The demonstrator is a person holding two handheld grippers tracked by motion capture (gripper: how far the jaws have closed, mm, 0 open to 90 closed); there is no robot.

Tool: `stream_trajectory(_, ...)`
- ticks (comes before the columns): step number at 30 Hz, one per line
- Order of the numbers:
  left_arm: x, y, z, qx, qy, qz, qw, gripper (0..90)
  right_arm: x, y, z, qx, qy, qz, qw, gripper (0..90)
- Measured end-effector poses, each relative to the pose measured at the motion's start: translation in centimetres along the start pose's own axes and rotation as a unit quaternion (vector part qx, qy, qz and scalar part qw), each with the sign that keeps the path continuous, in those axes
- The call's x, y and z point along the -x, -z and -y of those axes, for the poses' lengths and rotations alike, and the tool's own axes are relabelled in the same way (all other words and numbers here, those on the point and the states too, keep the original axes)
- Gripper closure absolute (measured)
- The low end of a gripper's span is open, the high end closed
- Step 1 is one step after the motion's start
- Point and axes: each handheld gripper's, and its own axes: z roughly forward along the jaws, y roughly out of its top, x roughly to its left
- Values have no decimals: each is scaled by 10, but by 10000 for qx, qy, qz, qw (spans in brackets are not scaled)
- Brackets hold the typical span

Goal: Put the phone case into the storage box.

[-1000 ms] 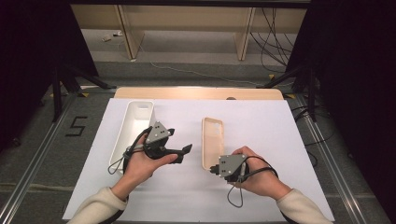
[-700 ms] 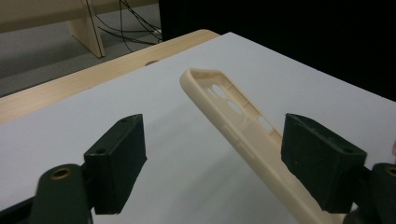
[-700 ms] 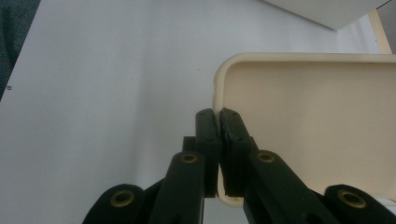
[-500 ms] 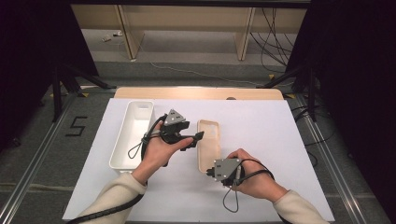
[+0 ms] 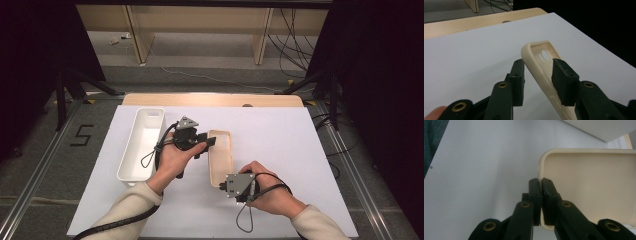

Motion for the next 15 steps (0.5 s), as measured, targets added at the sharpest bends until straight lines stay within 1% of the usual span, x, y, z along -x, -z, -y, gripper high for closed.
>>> stream_trajectory(2,1,0,0,30,41,53,10000,641,-1,-1,0,-34,22,21,10000,880)
stream_trajectory(5,3,2,-1,54,13,99,9999,659,-1,-2,0,-68,44,-1,10000,880)
stream_trajectory(10,9,5,-1,137,113,164,9997,696,-2,-4,0,-111,136,16,9998,881)
stream_trajectory(11,9,6,-2,139,120,192,9996,704,-2,-5,0,-133,138,22,9998,882)
stream_trajectory(14,11,8,-2,230,236,286,9990,728,-2,-6,1,-138,147,28,9998,883)
stream_trajectory(15,12,9,-3,246,226,274,9991,734,-2,-6,1,-152,136,8,9998,883)
